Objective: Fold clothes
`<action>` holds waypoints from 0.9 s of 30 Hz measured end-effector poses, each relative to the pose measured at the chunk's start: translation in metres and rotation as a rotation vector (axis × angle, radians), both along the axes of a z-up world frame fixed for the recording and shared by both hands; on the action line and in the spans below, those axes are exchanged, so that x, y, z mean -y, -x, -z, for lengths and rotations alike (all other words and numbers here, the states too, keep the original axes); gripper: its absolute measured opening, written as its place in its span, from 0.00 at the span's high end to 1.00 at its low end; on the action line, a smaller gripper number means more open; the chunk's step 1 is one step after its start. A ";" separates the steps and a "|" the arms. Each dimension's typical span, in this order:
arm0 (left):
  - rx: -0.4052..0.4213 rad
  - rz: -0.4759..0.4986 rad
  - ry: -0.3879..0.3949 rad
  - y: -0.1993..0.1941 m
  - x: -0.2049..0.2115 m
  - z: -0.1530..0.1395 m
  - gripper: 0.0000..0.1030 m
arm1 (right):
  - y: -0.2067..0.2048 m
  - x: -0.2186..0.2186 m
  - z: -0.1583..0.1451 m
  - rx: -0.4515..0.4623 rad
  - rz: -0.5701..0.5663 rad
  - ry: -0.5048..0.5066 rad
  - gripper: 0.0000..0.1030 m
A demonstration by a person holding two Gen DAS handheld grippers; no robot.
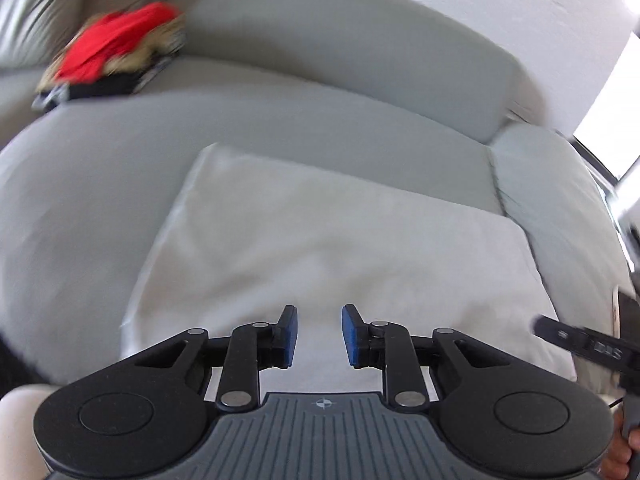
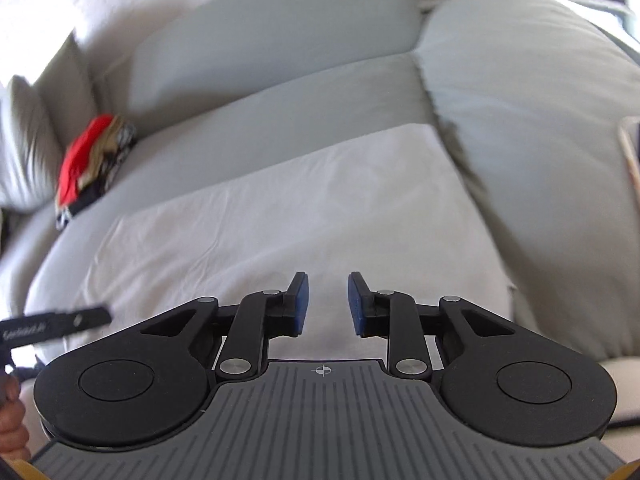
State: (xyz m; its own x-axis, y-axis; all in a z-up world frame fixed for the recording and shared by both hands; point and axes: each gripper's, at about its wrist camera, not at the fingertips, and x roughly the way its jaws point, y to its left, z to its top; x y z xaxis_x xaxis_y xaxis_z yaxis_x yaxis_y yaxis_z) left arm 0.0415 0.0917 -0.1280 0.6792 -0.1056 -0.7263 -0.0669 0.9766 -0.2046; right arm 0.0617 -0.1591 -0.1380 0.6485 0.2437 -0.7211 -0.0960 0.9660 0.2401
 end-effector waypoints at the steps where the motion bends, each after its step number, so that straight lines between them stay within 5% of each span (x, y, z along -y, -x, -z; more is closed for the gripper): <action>1: 0.035 0.049 -0.028 -0.001 0.012 0.003 0.79 | -0.002 -0.006 0.004 0.001 -0.012 0.077 0.75; 4: 0.047 0.215 -0.120 -0.003 0.043 0.014 0.79 | -0.004 -0.010 0.013 -0.030 0.037 0.270 0.75; 10: -0.041 0.341 -0.281 0.021 0.074 0.026 0.80 | 0.003 0.054 0.016 -0.187 0.285 0.275 0.68; 13: -0.088 0.329 -0.216 0.025 0.062 0.017 0.77 | 0.006 0.072 0.009 -0.230 0.327 0.227 0.64; 16: -0.053 0.269 -0.124 0.029 0.038 0.001 0.71 | 0.013 0.075 -0.005 -0.174 0.363 0.204 0.62; 21: 0.013 0.078 -0.083 0.015 0.009 -0.016 0.70 | 0.005 0.039 -0.020 -0.023 0.136 -0.016 0.62; 27: -0.095 -0.156 -0.130 -0.008 -0.026 0.010 0.77 | -0.016 -0.044 -0.012 -0.005 -0.223 -0.168 0.64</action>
State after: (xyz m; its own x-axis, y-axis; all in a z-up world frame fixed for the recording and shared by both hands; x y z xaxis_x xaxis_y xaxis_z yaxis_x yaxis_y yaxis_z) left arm 0.0497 0.1175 -0.1375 0.6081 0.0938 -0.7883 -0.2320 0.9706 -0.0635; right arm 0.0775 -0.1153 -0.1259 0.5619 0.4964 -0.6617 -0.3006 0.8678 0.3958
